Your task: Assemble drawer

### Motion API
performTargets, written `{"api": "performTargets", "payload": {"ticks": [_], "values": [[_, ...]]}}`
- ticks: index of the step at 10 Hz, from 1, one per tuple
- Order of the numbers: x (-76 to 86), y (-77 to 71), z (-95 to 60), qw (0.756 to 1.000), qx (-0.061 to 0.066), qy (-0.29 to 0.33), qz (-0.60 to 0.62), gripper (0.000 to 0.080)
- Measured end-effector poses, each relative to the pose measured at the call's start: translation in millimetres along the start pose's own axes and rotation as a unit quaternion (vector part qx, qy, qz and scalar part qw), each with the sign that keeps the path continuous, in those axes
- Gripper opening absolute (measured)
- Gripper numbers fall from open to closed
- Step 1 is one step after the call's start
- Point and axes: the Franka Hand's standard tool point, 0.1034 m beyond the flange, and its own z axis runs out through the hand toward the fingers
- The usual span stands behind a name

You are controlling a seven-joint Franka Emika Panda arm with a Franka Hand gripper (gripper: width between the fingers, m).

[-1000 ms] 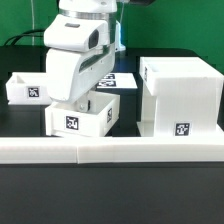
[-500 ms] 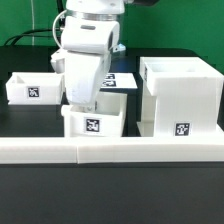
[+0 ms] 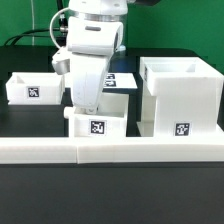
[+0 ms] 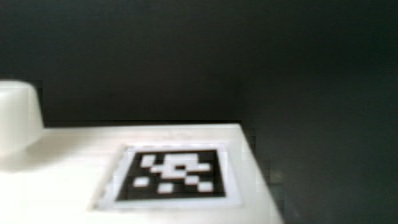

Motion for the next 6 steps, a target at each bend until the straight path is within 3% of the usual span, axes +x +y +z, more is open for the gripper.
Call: {"api": "performTargets", "payload": {"ticks": [6], "values": [[0.4,0.2,2.9,1.0,0.008,-0.001,-0.02,0.0042]]}}
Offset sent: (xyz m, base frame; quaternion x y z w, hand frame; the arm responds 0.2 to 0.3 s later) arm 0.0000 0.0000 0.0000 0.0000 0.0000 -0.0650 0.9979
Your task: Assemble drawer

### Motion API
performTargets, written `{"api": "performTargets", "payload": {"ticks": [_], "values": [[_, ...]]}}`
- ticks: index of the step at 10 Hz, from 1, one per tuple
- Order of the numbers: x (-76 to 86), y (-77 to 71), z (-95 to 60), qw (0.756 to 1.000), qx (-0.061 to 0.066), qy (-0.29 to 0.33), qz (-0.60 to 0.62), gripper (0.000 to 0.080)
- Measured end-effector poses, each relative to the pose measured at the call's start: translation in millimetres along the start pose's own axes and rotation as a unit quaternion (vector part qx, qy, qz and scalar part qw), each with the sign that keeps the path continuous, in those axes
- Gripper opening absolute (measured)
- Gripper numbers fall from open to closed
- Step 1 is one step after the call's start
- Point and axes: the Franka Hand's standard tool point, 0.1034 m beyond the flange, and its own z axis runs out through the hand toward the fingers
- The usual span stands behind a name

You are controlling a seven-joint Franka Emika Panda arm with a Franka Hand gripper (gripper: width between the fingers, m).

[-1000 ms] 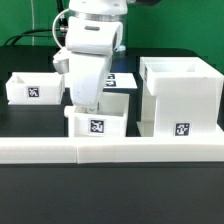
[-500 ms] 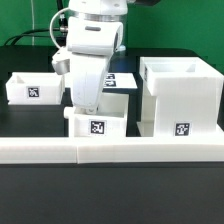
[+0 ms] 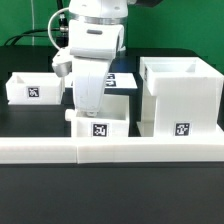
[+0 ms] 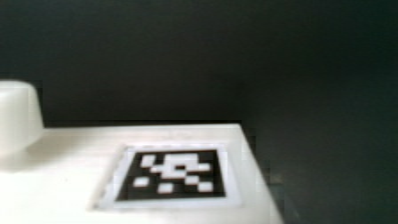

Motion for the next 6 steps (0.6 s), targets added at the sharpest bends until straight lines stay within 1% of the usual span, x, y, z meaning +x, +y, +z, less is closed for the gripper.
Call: {"api": "performTargets", "payload": {"ticks": [1,6], "values": [[1.6,-0.7,1.1,1.0,0.001,0.0,0.001,0.0042],[-2.6,-0.6,1.5,1.0,0.001,-0.001,-0.024,0.0042]]}}
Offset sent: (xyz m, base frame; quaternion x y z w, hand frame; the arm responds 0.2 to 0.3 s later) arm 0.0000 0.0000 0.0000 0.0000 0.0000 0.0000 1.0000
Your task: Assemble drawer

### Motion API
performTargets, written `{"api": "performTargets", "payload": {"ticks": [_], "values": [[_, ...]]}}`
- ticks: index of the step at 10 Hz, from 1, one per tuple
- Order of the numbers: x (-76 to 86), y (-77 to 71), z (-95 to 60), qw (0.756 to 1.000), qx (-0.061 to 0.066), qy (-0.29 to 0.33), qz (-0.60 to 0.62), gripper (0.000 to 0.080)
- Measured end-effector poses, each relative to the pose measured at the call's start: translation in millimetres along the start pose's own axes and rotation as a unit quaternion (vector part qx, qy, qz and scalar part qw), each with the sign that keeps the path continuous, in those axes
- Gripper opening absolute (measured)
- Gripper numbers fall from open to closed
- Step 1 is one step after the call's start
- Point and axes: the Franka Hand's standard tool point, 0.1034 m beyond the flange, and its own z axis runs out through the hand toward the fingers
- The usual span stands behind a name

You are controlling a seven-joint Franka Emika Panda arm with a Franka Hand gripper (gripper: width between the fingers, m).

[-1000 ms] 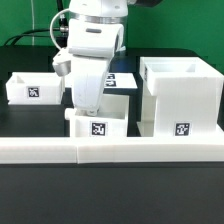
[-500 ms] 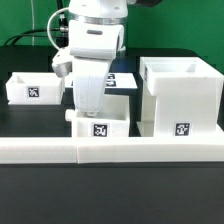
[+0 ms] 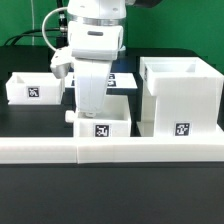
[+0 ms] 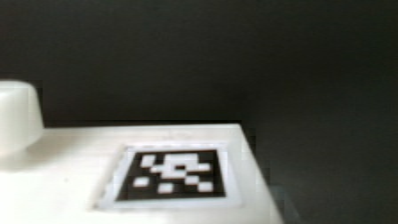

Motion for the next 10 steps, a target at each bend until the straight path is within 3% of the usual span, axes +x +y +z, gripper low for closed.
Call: {"api": "performTargets", "payload": {"ticks": [1,2,5,6,10], "values": [[-0.2,0.0,0.0,1.0,0.0,0.0,0.0,0.0042],[0.4,2.0,0.6,1.0,-0.015,0.002,0.0,0.0042],[0.3,0.4,1.7,1.0,-0.015,0.002,0.009,0.0042],[0.6,1.6,1.9,1.0,-0.024,0.003,0.009,0.0042],[1.3,0.5,3.0,1.0,-0.023,0.003,0.01,0.0042]]}}
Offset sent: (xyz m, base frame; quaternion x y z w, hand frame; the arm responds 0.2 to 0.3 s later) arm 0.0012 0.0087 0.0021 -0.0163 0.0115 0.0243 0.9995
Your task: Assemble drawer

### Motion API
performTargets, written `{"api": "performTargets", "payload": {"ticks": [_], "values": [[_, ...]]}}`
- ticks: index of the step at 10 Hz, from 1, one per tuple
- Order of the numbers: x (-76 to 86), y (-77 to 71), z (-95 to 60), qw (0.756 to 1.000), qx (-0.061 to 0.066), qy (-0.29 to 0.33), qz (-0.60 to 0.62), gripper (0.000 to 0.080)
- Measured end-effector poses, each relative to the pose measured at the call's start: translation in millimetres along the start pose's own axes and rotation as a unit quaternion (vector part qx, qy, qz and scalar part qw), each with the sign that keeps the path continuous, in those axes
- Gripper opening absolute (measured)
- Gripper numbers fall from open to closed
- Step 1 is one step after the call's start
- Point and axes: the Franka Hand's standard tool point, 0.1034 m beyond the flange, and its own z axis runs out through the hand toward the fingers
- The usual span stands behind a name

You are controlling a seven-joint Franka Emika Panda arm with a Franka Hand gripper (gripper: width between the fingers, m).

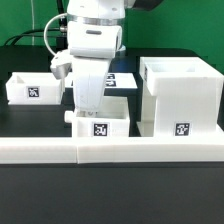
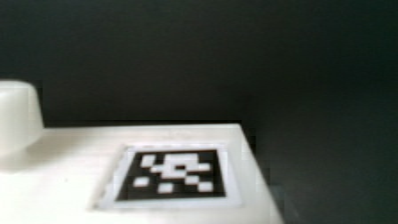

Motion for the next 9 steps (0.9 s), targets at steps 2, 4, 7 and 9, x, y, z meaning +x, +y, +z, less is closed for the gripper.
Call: {"api": "performTargets", "payload": {"ticks": [2,4,7,9], "values": [[12.9,0.5,1.7,1.0,0.001,0.002,-0.012,0.0042],[15.9,4.0,2.7,1.0,0.006,0.002,-0.027,0.0042],[15.2,3.4,4.5,1.0,-0.003,0.004,-0.024,0.0042],[19.9,3.1,4.6,1.0,-0.003,0.006,-0.02,0.0042]]}}
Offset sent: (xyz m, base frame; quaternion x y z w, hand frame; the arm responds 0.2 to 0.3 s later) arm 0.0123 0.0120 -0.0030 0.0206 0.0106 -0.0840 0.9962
